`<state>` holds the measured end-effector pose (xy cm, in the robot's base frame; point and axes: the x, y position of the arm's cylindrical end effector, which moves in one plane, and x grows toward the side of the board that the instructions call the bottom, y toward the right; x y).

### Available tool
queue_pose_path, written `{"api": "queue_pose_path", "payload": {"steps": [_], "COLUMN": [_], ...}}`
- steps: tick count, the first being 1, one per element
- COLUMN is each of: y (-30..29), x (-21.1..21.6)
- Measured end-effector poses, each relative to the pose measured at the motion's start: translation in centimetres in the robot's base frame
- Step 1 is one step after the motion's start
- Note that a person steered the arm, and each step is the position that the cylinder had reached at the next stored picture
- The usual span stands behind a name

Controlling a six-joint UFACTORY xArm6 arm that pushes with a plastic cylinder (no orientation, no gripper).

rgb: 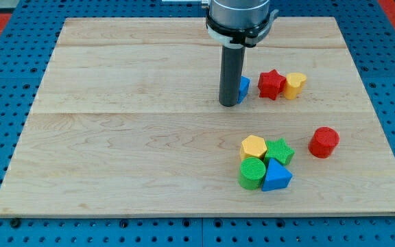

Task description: Move the red circle towards the blue cube

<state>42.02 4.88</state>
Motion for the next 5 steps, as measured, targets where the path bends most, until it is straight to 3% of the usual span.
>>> {"api": "queue_pose_path", "payload": {"steps": [1, 2, 4, 5], "y": [-1.8, 0.4, 19.4, 21.7], "x": [0.5, 3.1, 3.7, 8.7]}}
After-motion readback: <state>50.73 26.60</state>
